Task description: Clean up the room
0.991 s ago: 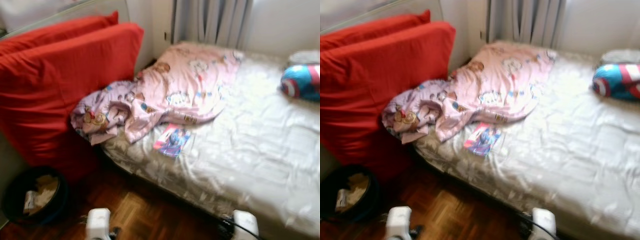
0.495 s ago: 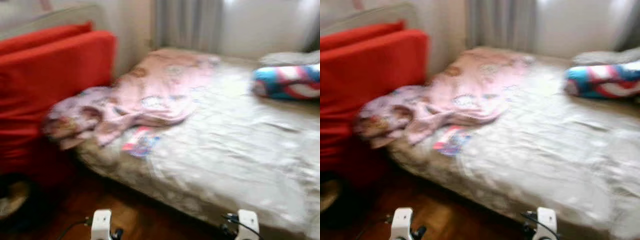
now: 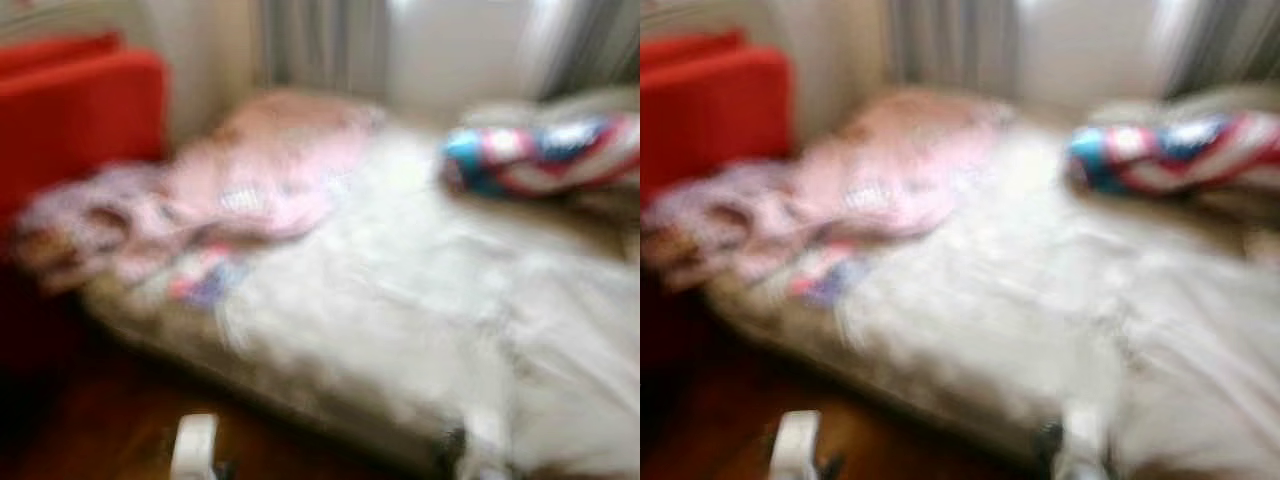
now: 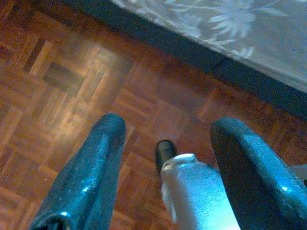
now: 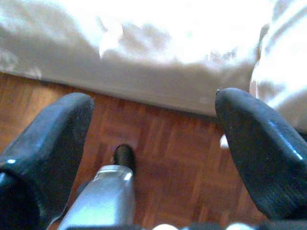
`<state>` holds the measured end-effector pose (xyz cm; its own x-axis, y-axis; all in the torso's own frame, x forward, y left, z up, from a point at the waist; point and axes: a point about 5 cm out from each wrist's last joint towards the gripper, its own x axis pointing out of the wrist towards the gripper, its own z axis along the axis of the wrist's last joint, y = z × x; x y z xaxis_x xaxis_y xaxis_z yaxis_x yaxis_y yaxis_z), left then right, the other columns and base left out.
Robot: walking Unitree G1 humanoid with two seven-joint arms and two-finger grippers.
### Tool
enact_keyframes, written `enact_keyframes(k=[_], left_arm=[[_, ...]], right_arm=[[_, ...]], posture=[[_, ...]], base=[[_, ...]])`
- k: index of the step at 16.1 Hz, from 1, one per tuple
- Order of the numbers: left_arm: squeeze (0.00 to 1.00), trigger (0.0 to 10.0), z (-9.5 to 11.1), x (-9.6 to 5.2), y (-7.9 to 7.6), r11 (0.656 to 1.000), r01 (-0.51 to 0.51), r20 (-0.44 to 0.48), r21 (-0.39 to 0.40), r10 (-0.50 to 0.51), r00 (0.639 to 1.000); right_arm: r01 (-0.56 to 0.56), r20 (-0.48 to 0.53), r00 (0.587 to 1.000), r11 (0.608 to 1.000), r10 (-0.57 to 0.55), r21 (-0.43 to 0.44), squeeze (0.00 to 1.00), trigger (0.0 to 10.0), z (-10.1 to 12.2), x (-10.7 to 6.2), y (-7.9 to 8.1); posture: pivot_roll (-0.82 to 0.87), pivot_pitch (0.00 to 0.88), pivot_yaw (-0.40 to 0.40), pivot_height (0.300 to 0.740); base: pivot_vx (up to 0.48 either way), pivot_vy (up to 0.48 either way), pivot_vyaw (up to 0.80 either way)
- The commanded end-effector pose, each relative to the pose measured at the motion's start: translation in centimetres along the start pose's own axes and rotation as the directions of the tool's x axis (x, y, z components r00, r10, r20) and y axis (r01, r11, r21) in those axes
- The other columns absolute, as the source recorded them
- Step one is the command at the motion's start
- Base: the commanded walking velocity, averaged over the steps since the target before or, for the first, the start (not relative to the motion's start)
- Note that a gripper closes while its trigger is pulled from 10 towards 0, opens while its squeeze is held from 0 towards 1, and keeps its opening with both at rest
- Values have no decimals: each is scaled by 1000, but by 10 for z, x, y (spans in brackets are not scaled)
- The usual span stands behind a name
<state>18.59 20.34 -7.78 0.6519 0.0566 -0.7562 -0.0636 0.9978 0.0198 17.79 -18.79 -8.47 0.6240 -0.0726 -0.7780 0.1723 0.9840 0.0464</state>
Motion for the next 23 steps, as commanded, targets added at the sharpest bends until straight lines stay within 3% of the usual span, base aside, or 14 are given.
enact_keyframes(k=[1, 9, 23], left_arm=[[0, 10000, 3, 1, -5, 1000, 12, 5, -1, -12, 1000], [0, 10000, 1, 1, -5, 1000, 12, -2, -5, -12, 1000], [0, 10000, 2, 1, -4, 1000, 4, -6, -9, -4, 1000]], right_arm=[[22, -13, 1000, 1000, -22, -3, 0, 10000, -2, -1, -9], [21, -11, 1000, 1000, -22, -16, 0, 10000, 0, -1, -9], [17, -2, 1000, 1000, -17, -16, 0, 10000, 1, 0, -7]], posture=[[-19, 16, 0, 740], [-17, 12, -6, 740], [-14, 24, -6, 740]], base=[[0, -345, -769], [0, -346, -755], [0, -336, 0]])
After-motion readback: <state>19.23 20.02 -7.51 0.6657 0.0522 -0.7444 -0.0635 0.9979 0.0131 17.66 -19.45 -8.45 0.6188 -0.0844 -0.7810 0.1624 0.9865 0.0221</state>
